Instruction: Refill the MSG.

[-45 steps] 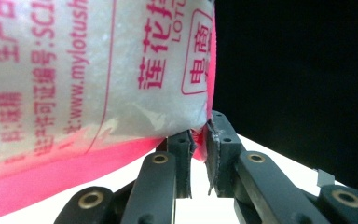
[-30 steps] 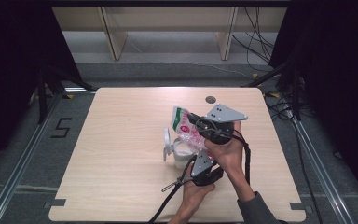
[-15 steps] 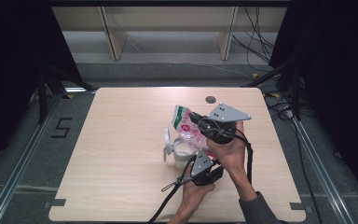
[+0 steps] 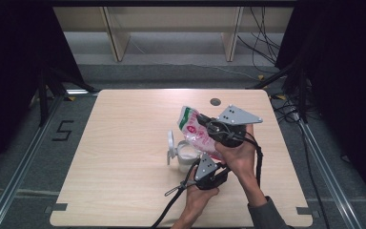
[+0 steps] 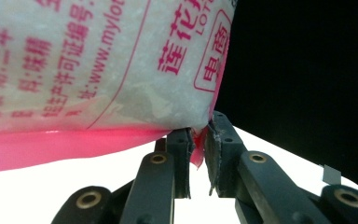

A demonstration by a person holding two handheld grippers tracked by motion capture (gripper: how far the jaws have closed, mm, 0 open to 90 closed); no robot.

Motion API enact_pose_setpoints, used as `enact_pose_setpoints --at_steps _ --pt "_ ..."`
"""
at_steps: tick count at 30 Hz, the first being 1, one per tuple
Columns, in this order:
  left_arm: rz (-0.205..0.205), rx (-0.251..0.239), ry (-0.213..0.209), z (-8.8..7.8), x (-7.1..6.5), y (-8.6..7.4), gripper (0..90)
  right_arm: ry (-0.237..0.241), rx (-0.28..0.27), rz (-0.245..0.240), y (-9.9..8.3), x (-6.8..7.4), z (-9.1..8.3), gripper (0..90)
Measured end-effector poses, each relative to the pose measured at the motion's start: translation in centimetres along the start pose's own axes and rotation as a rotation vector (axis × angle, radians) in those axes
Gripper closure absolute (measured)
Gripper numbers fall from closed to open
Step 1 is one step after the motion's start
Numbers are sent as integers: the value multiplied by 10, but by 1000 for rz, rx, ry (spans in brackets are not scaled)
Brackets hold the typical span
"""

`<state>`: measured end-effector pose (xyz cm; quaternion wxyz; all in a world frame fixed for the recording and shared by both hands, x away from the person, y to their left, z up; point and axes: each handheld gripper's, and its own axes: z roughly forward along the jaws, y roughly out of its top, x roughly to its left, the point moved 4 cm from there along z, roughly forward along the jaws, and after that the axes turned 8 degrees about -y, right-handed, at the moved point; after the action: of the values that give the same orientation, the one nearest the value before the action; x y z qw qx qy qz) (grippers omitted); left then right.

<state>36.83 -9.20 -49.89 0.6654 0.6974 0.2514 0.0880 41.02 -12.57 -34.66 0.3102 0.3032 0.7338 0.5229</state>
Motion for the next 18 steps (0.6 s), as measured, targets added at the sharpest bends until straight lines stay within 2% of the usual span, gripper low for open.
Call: enact_pose_setpoints --at_steps 10,11,12,13,18 --pt "5 10 -5 0 -2 -1 794 3 -16 -3 1 -5 -10 900" --pt "8 11 -5 0 -2 -1 793 -2 -11 12 1 -5 -14 900" --pt "9 5 -7 1 -3 -1 793 -2 -11 12 1 -5 -14 900" --pt "10 24 -2 0 -3 -2 793 -8 -13 1 1 -7 -16 900" --pt "13 21 -5 1 -5 -2 782 -8 -24 5 1 -12 -25 900"
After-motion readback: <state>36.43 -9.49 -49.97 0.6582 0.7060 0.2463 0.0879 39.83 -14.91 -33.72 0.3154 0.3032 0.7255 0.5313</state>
